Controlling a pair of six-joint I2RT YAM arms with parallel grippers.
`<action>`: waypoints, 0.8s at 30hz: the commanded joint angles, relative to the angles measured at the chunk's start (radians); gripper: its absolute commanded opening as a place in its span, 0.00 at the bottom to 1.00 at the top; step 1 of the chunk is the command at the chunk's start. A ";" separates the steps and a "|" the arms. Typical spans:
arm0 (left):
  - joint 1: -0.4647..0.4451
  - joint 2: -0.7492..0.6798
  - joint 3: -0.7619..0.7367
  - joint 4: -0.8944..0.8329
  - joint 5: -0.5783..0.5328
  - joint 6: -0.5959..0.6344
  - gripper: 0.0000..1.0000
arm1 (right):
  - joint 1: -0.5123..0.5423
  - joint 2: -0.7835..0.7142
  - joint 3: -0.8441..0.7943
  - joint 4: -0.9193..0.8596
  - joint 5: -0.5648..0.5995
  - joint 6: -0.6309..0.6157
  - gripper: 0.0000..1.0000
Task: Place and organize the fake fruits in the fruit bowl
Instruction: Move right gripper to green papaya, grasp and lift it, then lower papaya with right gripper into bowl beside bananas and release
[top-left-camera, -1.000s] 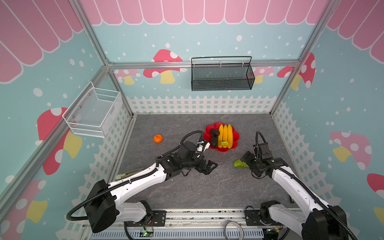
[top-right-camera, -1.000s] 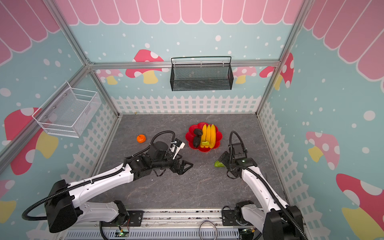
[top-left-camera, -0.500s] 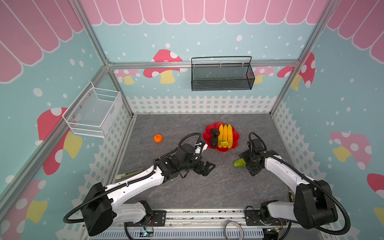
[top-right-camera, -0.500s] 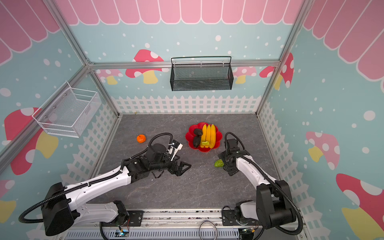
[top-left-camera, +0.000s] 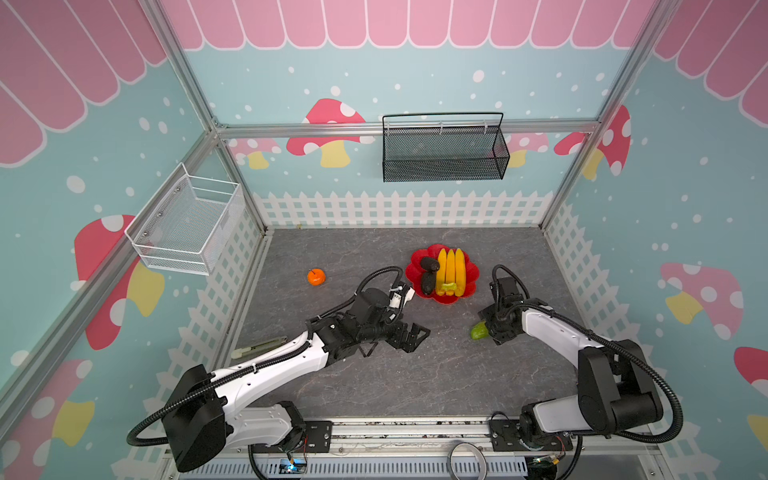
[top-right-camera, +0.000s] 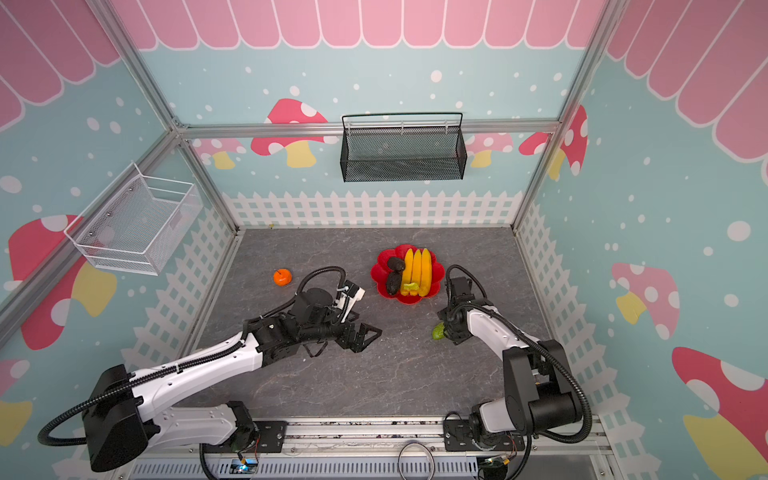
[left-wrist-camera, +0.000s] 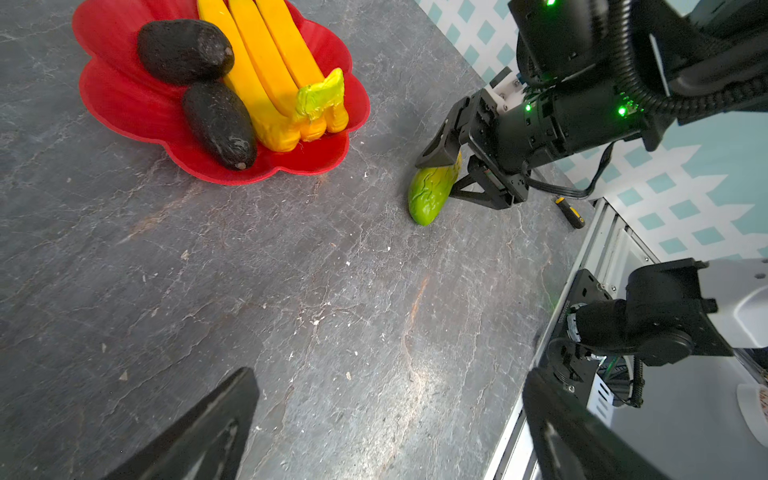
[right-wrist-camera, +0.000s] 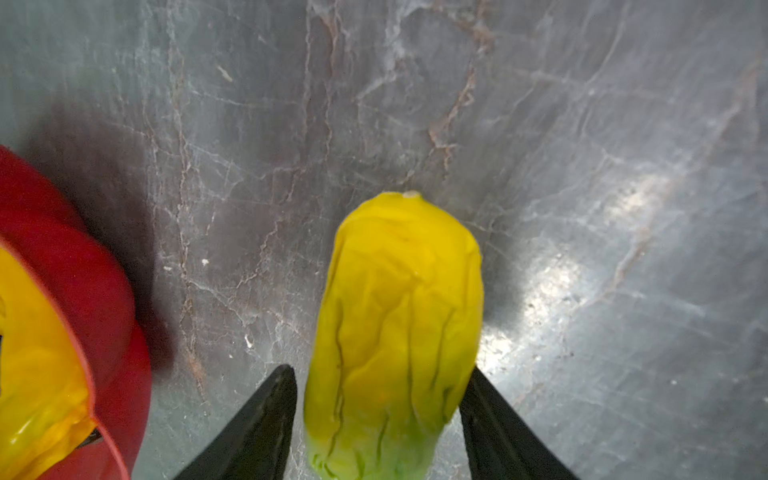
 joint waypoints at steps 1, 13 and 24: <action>-0.004 -0.026 -0.015 0.008 -0.023 -0.007 0.99 | -0.001 0.012 -0.024 0.022 0.019 0.014 0.60; -0.004 -0.019 -0.016 0.012 -0.054 -0.032 0.99 | -0.002 -0.031 0.195 0.015 0.200 -0.491 0.48; -0.004 -0.002 -0.001 0.031 -0.053 -0.057 0.99 | -0.004 0.320 0.600 0.045 0.118 -0.894 0.45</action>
